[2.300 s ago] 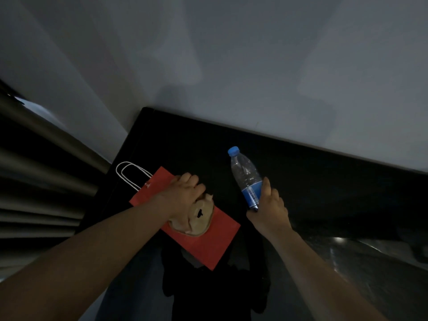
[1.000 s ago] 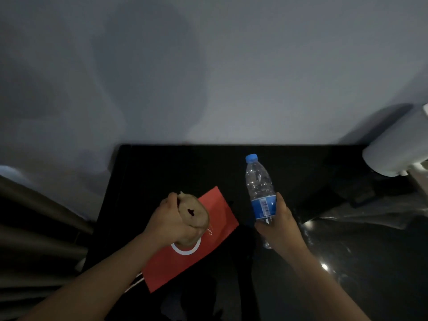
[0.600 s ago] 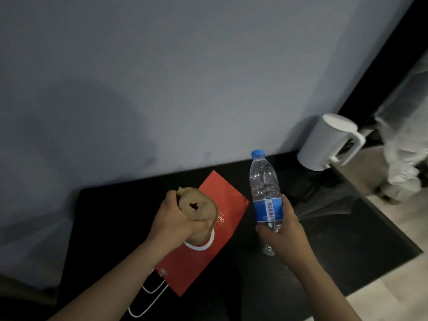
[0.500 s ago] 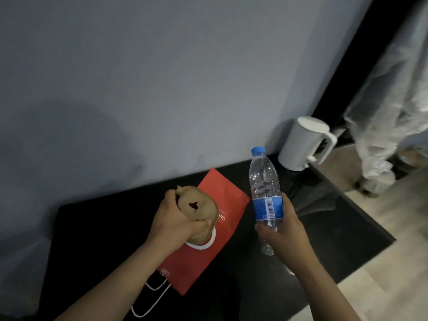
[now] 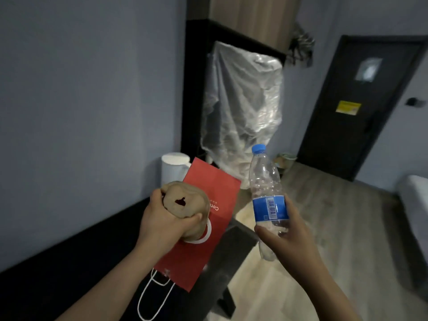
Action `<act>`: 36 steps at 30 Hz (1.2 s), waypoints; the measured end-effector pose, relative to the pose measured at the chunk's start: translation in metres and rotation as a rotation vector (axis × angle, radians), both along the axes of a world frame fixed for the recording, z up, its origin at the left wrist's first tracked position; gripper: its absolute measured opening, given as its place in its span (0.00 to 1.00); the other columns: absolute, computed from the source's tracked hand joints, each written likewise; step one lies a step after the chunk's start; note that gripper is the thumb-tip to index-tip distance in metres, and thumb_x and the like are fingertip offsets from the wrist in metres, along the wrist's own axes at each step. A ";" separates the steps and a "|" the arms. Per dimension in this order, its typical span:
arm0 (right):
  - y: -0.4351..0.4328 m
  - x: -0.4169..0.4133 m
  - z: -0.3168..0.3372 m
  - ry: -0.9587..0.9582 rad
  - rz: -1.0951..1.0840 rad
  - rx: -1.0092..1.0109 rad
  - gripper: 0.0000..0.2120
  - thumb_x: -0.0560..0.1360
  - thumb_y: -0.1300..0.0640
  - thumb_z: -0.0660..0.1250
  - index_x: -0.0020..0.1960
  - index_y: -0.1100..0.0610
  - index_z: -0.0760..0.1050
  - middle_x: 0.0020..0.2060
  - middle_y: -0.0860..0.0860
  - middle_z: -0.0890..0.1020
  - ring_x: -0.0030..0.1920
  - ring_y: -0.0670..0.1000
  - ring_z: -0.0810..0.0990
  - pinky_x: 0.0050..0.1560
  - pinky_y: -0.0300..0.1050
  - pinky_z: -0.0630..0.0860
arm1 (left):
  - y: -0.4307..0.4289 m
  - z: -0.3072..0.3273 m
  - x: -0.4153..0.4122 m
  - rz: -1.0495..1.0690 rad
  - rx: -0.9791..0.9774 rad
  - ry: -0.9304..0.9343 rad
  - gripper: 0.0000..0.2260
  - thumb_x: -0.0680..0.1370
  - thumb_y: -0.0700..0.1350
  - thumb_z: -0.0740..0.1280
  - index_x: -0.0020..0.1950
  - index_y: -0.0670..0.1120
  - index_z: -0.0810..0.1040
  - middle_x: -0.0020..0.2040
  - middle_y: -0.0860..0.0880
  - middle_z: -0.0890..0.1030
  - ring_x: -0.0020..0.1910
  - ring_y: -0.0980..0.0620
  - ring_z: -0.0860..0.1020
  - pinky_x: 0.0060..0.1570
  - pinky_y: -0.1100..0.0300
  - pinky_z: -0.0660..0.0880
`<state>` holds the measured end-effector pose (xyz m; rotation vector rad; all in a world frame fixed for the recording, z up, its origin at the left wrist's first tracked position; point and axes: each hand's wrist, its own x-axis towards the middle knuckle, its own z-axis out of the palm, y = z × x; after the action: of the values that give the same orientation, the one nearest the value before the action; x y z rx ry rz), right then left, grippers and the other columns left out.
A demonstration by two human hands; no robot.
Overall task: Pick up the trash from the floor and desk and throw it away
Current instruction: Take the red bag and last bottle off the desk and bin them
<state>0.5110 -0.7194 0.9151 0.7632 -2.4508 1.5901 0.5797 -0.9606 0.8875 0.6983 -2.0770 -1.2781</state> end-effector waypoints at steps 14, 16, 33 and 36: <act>0.199 -0.151 0.031 0.094 -0.329 -0.020 0.27 0.69 0.56 0.74 0.64 0.45 0.67 0.48 0.45 0.79 0.43 0.40 0.81 0.37 0.31 0.77 | 0.175 0.029 -0.206 -0.275 -0.052 0.159 0.35 0.55 0.53 0.82 0.55 0.55 0.65 0.46 0.58 0.75 0.44 0.60 0.74 0.37 0.71 0.65; 0.207 -0.180 0.029 0.090 -0.364 -0.009 0.26 0.69 0.57 0.74 0.62 0.45 0.67 0.48 0.46 0.79 0.43 0.43 0.81 0.37 0.34 0.78 | 0.182 0.027 -0.239 -0.286 -0.045 0.155 0.35 0.56 0.50 0.82 0.55 0.53 0.66 0.45 0.57 0.75 0.42 0.59 0.74 0.36 0.71 0.65; 0.209 -0.476 0.062 0.073 -0.505 0.088 0.33 0.70 0.53 0.74 0.70 0.49 0.63 0.53 0.48 0.77 0.47 0.46 0.81 0.47 0.42 0.81 | 0.177 0.051 -0.576 -0.359 -0.022 0.205 0.36 0.54 0.52 0.82 0.53 0.58 0.64 0.45 0.55 0.75 0.45 0.52 0.74 0.39 0.59 0.67; 0.215 -0.524 0.059 0.069 -0.526 0.092 0.35 0.70 0.52 0.75 0.71 0.49 0.62 0.54 0.46 0.76 0.47 0.44 0.80 0.43 0.36 0.79 | 0.181 0.051 -0.623 -0.371 -0.027 0.186 0.36 0.55 0.52 0.82 0.53 0.60 0.62 0.44 0.58 0.73 0.45 0.53 0.72 0.39 0.59 0.66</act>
<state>-0.0126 -0.5044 0.9743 0.1475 -2.4128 1.2370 -0.0435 -0.7792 0.9387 0.1736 -2.1255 -1.4477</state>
